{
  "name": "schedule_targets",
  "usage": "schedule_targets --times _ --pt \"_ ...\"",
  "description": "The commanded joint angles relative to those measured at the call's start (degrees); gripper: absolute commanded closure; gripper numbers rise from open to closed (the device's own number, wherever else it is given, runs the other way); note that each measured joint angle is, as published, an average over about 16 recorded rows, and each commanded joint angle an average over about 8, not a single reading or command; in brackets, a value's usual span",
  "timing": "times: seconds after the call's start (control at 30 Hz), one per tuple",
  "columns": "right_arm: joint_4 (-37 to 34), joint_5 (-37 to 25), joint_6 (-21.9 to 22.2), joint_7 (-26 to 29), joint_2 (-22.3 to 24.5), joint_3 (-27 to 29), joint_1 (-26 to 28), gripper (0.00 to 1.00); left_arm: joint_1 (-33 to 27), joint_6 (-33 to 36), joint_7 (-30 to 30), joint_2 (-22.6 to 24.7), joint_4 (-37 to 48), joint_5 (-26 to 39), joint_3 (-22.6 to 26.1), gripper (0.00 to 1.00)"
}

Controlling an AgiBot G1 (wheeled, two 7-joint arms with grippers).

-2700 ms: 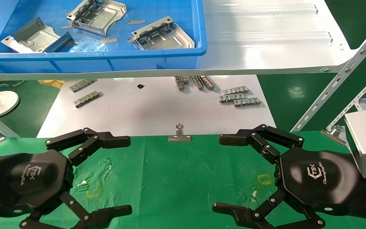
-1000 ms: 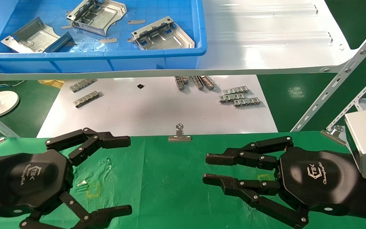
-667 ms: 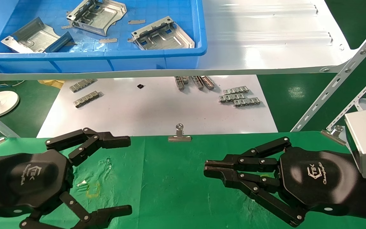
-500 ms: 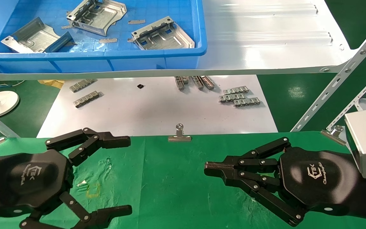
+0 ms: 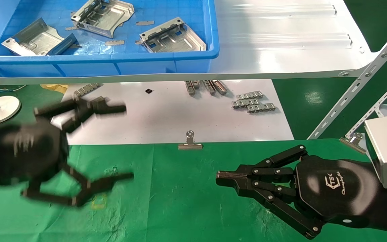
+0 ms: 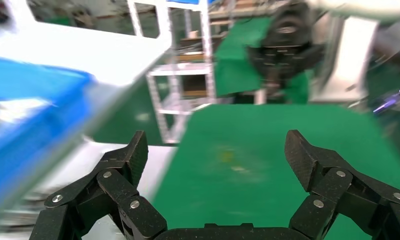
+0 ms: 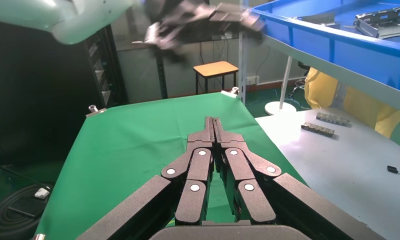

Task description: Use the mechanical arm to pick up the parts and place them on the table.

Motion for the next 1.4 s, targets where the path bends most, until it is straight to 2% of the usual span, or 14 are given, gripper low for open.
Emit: schedule_targets --times 0.03,0.17,0.33,0.4,0.43,0.53,0.57,0.63,0.7,0.8,0.87,1.4 --pt "0.00 0.00 0.00 0.00 0.00 0.00 0.00 1.00 -3.92 -0.57 0.41 0.37 0.59 1.85 -0.02 0.00" --pt "0.00 0.00 0.00 0.00 0.00 -0.01 0.00 1.00 -15.40 -2.29 0.64 4.80 9.73 9.60 3.03 0.00" --pt "-0.01 0.01 0.00 -0.01 0.00 -0.01 0.01 0.99 -28.09 -7.11 2.19 11.93 25.77 20.25 7.60 0.00" --pt "-0.01 0.01 0.00 -0.01 0.00 -0.01 0.01 0.93 -32.12 -10.15 2.96 14.86 32.56 23.81 9.09 0.00" --pt "-0.01 0.01 0.00 -0.01 0.00 -0.01 0.01 0.86 -33.93 -12.03 3.34 16.32 35.94 25.43 9.75 0.00" --pt "-0.01 0.01 0.00 -0.01 0.00 -0.02 0.01 0.48 -38.19 -19.02 4.21 20.56 45.27 29.28 11.20 0.00" --pt "-0.01 0.01 0.00 -0.01 0.00 -0.02 0.01 0.36 -39.32 -21.63 4.48 21.91 48.01 30.35 11.59 0.06" --pt "-0.01 0.01 0.00 -0.01 0.01 -0.02 0.01 0.13 -41.03 -26.74 4.86 24.34 52.72 32.09 12.24 0.27" --pt "-0.01 0.01 0.00 -0.01 0.01 -0.02 0.01 0.00 -42.22 -31.24 5.10 26.42 56.49 33.48 12.80 0.52" --pt "-0.01 0.01 0.00 -0.01 0.01 -0.02 0.01 0.00 -43.30 -35.66 5.06 28.68 60.64 35.09 13.64 0.89" --pt "-0.01 0.02 0.00 -0.01 0.01 -0.03 0.01 0.00 -43.80 -37.21 4.85 29.68 62.70 35.97 14.18 1.00" --pt "-0.01 0.03 0.01 -0.02 0.01 -0.04 0.01 0.00 -45.79 -36.98 2.87 30.96 68.37 38.19 15.70 1.00"
